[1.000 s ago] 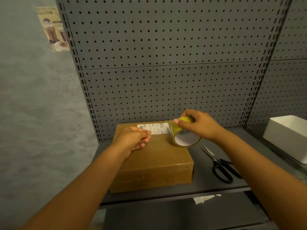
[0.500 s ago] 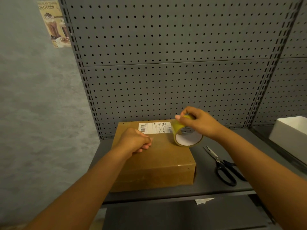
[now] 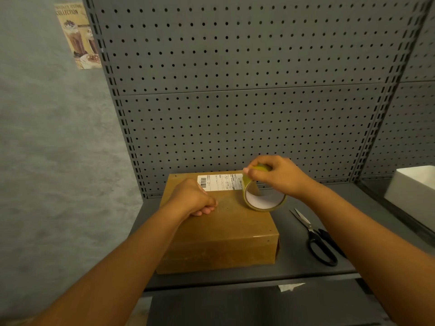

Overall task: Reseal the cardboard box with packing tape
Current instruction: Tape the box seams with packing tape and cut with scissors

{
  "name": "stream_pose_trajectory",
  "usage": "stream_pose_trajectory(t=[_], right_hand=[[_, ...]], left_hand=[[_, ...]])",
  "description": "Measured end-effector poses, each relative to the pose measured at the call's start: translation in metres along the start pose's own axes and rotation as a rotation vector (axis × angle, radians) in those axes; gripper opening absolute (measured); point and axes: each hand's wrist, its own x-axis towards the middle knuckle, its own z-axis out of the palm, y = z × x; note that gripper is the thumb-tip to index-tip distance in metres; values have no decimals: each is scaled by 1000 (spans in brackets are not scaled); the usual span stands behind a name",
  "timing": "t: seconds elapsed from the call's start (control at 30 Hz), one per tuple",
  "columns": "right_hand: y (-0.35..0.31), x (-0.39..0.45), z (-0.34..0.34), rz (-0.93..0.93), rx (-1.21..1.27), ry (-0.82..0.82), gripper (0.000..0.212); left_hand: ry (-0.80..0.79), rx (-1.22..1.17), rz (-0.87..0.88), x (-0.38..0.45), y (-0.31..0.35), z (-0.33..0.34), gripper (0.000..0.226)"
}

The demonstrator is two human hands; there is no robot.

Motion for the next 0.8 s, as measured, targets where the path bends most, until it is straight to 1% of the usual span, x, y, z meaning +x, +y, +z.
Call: stream_pose_trajectory(t=[0.17,0.3,0.47,0.8], right_hand=[[-2,3,1,1,-41,-5,27],[-2,3,2,-11,-57,-9,27],[-1,5,3,-2,-76,-9,28],[-1,0,3,-1,-66,-7,29]], left_hand=[[-6,74,-2,1,3,0,14],[5,138,4,4,5,2,23],[24,168,4,4,6,3,29],[1,204,43,3,3,-1,21]])
